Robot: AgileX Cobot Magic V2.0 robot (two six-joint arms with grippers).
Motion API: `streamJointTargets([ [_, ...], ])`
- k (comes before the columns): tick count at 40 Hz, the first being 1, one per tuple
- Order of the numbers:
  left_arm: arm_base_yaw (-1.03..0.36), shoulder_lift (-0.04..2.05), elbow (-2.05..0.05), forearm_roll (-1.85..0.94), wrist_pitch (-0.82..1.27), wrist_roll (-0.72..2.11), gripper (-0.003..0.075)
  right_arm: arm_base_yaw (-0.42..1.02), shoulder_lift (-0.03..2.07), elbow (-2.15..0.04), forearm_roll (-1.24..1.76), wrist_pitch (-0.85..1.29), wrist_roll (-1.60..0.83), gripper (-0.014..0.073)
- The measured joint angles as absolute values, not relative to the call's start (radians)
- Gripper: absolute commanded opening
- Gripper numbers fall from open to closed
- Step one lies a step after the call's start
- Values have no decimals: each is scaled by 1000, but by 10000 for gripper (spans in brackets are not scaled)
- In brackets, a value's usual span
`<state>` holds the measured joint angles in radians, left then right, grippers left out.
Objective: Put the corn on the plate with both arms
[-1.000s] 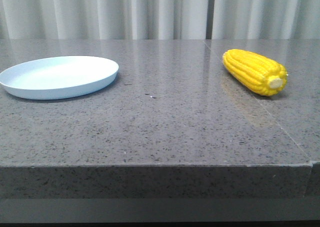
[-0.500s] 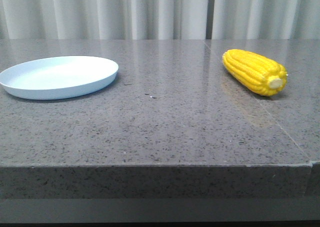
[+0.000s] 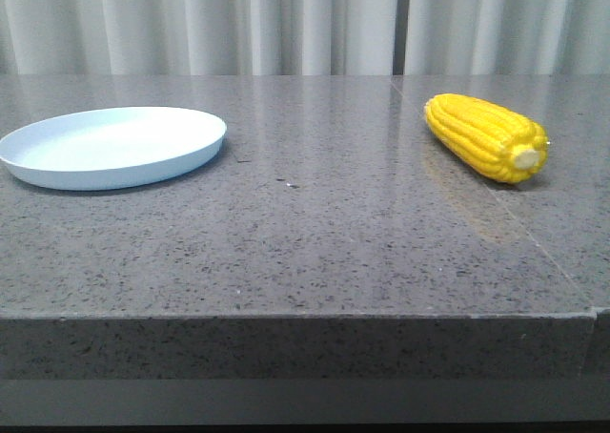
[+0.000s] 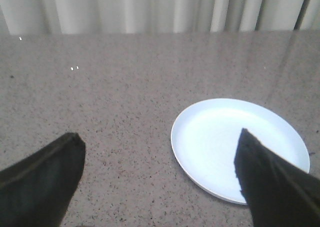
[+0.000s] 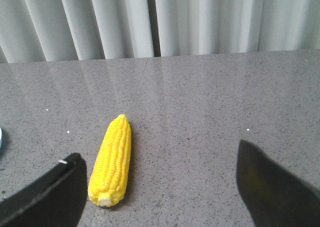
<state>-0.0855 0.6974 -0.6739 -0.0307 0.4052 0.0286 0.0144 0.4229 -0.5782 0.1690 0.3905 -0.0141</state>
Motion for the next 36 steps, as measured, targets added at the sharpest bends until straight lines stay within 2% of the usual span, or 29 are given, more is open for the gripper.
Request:
streamJointTargets([
  [12, -181, 1086, -962, -35, 644, 29, 581, 14, 423, -578, 169, 392, -14, 631],
  [21, -191, 1362, -1160, -42, 870, 29, 581, 14, 423, -578, 169, 392, -14, 631],
  [36, -191, 1624, -1268, -42, 925, 29, 562, 14, 423, -578, 169, 392, -14, 631],
])
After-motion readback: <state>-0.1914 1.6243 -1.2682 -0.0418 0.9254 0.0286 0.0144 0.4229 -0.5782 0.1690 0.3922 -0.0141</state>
